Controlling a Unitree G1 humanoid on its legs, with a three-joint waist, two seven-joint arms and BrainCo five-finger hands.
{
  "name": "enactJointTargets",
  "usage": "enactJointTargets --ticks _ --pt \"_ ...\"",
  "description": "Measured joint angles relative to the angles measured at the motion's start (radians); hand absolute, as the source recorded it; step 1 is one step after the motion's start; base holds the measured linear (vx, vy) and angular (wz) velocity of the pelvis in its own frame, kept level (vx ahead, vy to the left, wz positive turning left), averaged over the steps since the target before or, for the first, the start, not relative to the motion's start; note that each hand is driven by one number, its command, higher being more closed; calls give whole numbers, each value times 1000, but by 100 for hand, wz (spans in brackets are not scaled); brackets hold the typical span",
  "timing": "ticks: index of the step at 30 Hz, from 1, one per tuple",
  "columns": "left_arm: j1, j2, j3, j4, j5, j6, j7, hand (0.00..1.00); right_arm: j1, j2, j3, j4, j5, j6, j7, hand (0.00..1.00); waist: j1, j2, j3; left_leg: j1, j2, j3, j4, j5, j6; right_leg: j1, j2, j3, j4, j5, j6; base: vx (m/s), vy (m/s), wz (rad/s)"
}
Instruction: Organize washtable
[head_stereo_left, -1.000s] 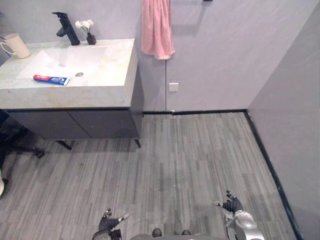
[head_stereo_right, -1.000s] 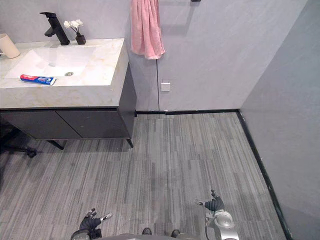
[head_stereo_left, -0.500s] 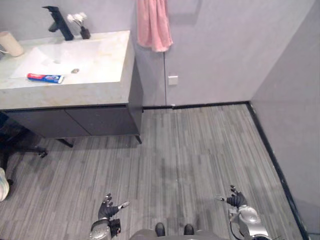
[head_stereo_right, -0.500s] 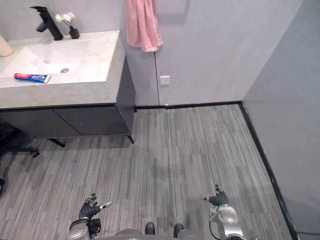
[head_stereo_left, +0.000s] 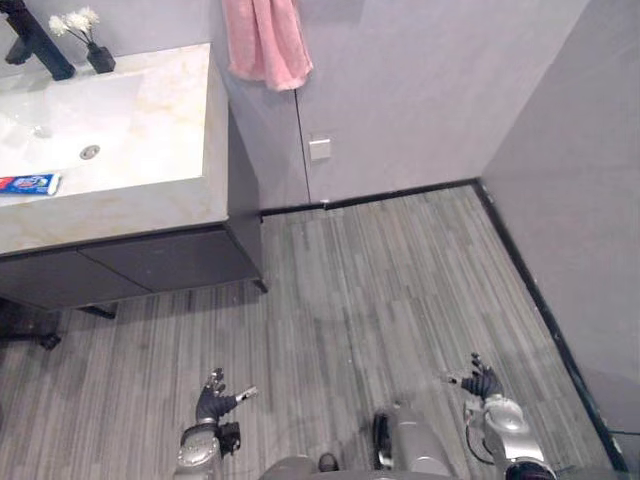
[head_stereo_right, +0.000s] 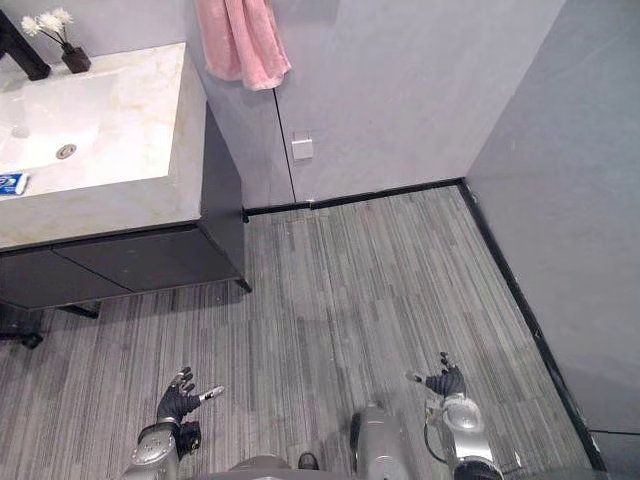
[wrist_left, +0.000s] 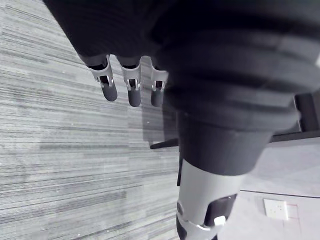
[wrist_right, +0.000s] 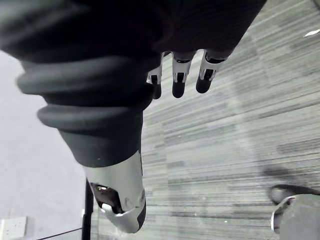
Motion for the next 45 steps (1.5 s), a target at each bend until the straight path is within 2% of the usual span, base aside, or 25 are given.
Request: enactJointTargets --ticks 2,4,6,7,10,13,14,15,16,17,19,21,22,23,25,29,30,31,32,34,37,39,43,44,45 --pt "10 -9 -1 -23 -1 -2 0 0 -5 5 5 -22 3 1 -1 0 4 15 -1 -76 42 -4 202 14 -24 39 23 -23 -6 -47 -20 631 -197 15" --pt "11 -24 -1 -25 -5 -1 -1 0 -13 2 22 -26 8 -2 -3 0 3 29 10 -199 85 -1 547 145 -37 135 53 -27 -60 -73 -40 519 -175 -3" --pt "21 -38 -2 -23 -8 -1 -2 0 -23 24 42 -32 32 -7 -7 0 23 10 25 -318 154 31 846 156 -22 301 71 6 -143 -87 -62 486 -108 -28" --pt "21 -40 -5 -24 -8 -1 -2 0 -24 31 40 -44 37 -7 -8 0 33 2 30 -340 157 40 869 150 -12 334 67 20 -160 -90 -65 451 -65 -35" --pt "18 -48 -19 -24 -25 -2 -2 0 -30 48 39 -79 43 -18 -20 0 62 -15 32 -480 140 55 792 122 18 445 46 76 -252 -107 -55 361 18 -40" --pt "12 -58 -22 -15 -25 -2 0 0 -42 55 16 -42 48 -12 -24 0 69 -33 43 -544 77 47 439 114 -2 530 -12 99 -296 -132 -20 376 127 -29" --pt "14 -59 -26 -14 -23 -1 1 0 -40 50 11 -34 47 -12 -25 0 70 -30 39 -540 60 35 248 159 -42 558 -22 102 -315 -151 2 489 225 -31" --pt "19 -61 -28 -13 -21 -1 1 0 -35 44 12 -33 47 -12 -25 0 71 -19 32 -539 61 31 153 205 -48 568 -16 106 -324 -160 15 421 217 -44" --pt "23 -54 -27 -1 -14 -1 3 0 -22 40 13 -26 47 -12 -24 0 79 2 14 -544 65 22 126 337 5 584 -18 121 -319 -211 44 543 290 -29" --pt "6 -49 -25 29 -4 1 13 0 -8 51 16 -13 47 -7 -23 0 83 -31 -2 -543 26 35 147 292 39 578 -56 125 -268 -234 51 464 240 -15" --pt "-9 -55 -28 39 16 0 20 0 15 53 16 -14 47 -9 -24 0 85 -39 -10 -518 -4 40 130 270 65 515 -87 130 -114 -234 54 470 240 13" --pt "-5 -51 -57 73 25 6 20 0 33 78 19 -13 38 -9 -24 0 81 -64 -8 -405 -45 46 87 230 87 387 -134 151 273 -157 191 560 289 8" --pt "-5 -51 -60 81 26 9 21 0 34 87 22 -13 37 -8 -23 0 78 -68 -8 -368 -52 45 77 219 94 359 -141 155 366 -150 202 379 158 8" --pt "1 -51 -65 88 27 12 22 0 35 99 32 -13 36 -9 -24 0 68 -69 -9 -300 -56 36 64 198 101 309 -149 135 504 -165 170 460 147 19" --pt "-1 -52 -68 93 37 12 39 0 32 113 44 -14 29 -14 -23 0 63 -72 -10 -213 -57 27 22 190 108 236 -151 80 556 -194 122 482 108 29" --pt "-50 -37 -54 93 37 10 53 0 31 114 41 -12 29 -15 -23 0 47 -67 -7 -119 -36 -41 -24 184 97 135 -79 52 202 -218 103 387 -49 60" --pt "-45 -26 -53 93 43 8 63 0 33 118 42 -13 29 -15 -24 0 36 -76 -12 -97 -34 -54 -24 158 57 146 -45 95 -14 -131 89 361 -97 63" --pt "-43 -22 -53 93 47 8 64 0 34 119 42 -13 29 -15 -24 0 35 -82 -13 -93 -36 -53 -24 153 52 146 -44 105 -43 -101 81 367 -123 56" --pt "-43 -8 -53 92 54 8 63 0 39 123 42 -12 29 -15 -24 0 35 -109 -17 -77 -54 -65 -13 123 39 144 -50 131 -92 19 43 291 -153 38" --pt "-32 -31 -30 103 57 11 64 0 34 106 38 24 30 -13 -25 0 36 -75 -26 -69 -16 -93 47 82 16 163 -30 104 -57 6 34 354 -200 39" --pt "-21 -71 -14 79 56 10 64 0 47 113 41 -3 32 -15 -28 0 35 -50 -24 -226 54 -76 439 88 -44 257 4 57 -130 -54 12 332 -242 32" --pt "-3 -91 -15 58 55 10 65 0 67 129 43 -27 39 -15 -32 0 63 -48 -22 -305 126 -16 619 90 -61 323 30 54 -154 -68 -20 253 -147 -4" --pt "-1 -102 -15 46 53 10 67 0 50 137 33 -24 40 -16 -46 0 65 -52 -26 -331 136 -3 353 81 -46 378 20 75 -195 -63 -13 254 -16 -20" --pt "-4 -104 -15 45 53 10 73 0 39 128 20 -23 39 -16 -46 0 63 -42 -31 -308 113 -40 139 149 -62 378 14 83 -199 -63 0 146 98 -19" --pt "-7 -106 -16 44 52 10 78 0 41 119 18 -23 39 -16 -47 0 63 -31 -34 -300 114 -48 85 204 -57 382 18 84 -204 -64 3 188 156 -21"
